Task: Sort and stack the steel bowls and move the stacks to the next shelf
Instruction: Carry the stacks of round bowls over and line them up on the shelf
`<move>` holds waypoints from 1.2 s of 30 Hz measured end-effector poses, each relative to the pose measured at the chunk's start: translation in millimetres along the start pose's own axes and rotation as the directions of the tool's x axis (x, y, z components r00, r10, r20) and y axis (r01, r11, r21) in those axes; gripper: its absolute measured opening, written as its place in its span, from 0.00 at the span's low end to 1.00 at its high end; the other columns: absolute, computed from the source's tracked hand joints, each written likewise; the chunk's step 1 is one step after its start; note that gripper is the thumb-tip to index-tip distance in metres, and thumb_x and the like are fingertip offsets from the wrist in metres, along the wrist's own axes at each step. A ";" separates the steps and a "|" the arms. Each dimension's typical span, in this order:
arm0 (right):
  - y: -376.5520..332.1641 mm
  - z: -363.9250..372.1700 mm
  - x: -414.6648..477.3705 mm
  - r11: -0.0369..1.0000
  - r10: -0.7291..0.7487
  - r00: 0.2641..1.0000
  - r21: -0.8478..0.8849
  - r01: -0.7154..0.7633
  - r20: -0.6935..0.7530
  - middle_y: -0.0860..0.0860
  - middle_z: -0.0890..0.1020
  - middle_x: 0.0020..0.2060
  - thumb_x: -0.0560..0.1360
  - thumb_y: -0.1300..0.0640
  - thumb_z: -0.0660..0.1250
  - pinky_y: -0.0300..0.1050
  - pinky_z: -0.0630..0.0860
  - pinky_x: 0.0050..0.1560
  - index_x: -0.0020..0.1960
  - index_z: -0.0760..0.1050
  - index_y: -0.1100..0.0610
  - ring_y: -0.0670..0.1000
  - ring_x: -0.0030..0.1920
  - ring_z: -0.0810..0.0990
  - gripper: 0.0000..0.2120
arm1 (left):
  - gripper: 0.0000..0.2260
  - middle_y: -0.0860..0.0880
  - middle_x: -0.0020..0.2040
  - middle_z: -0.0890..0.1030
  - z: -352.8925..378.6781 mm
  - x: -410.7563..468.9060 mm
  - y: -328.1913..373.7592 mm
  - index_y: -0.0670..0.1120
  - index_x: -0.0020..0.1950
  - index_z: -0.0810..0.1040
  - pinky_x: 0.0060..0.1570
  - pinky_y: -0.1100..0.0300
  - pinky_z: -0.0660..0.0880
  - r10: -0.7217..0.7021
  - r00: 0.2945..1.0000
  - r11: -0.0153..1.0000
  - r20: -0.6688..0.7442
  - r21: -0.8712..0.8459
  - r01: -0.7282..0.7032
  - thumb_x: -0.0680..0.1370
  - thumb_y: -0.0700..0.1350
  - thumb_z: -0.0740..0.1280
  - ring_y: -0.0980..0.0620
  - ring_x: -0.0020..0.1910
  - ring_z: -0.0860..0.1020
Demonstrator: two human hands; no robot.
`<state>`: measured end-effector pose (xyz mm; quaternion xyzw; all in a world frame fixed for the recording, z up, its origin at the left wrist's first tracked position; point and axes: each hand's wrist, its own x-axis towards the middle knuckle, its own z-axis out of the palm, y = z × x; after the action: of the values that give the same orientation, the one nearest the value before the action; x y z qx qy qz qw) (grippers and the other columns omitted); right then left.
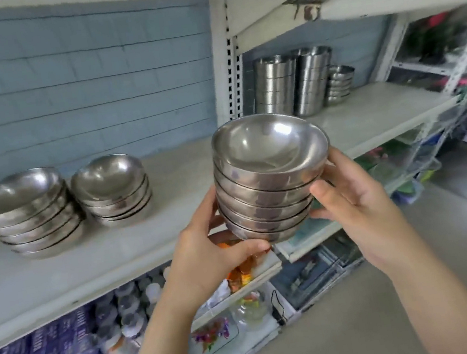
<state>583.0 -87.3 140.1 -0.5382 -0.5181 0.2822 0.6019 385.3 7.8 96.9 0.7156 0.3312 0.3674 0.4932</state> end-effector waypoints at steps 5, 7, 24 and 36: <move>20.3 -65.6 17.1 0.999 0.037 0.998 0.004 -0.037 -0.047 0.43 0.80 0.64 0.71 0.44 0.69 0.55 0.78 0.61 0.73 0.67 0.41 0.45 0.61 0.81 0.32 | 0.42 0.60 0.57 0.81 61.6 42.0 3.2 0.60 0.72 0.66 0.55 0.60 0.79 -0.007 0.999 0.999 0.035 0.033 0.006 0.62 0.47 0.81 0.61 0.56 0.80; 31.0 -89.9 29.8 0.999 0.037 0.998 0.002 -0.037 -0.059 0.43 0.80 0.64 0.71 0.46 0.69 0.53 0.79 0.60 0.73 0.67 0.41 0.45 0.60 0.82 0.31 | 0.41 0.60 0.57 0.81 83.9 64.9 1.2 0.60 0.71 0.67 0.56 0.56 0.78 -0.008 0.998 0.999 0.056 0.046 0.006 0.61 0.50 0.81 0.60 0.56 0.80; 145.4 -297.6 197.4 0.994 0.108 0.979 -0.009 -0.111 -0.172 0.42 0.80 0.64 0.72 0.40 0.72 0.38 0.79 0.54 0.71 0.69 0.40 0.42 0.63 0.79 0.30 | 0.40 0.60 0.57 0.80 276.2 316.4 -29.5 0.60 0.71 0.66 0.60 0.64 0.75 -0.025 0.966 1.000 0.258 0.001 0.026 0.64 0.50 0.81 0.62 0.56 0.79; 255.6 -465.8 349.3 0.986 0.169 0.985 0.018 -0.168 -0.033 0.41 0.80 0.63 0.68 0.53 0.74 0.39 0.78 0.56 0.70 0.72 0.48 0.42 0.62 0.80 0.31 | 0.43 0.58 0.59 0.78 429.3 487.0 -58.5 0.53 0.71 0.63 0.58 0.65 0.76 -0.146 0.978 0.988 0.149 0.064 0.138 0.61 0.52 0.82 0.62 0.56 0.78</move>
<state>1176.9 127.4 65.6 -0.5801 -0.4582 0.3268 0.5888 993.5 233.9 33.8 0.7291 0.3522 0.2662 0.5231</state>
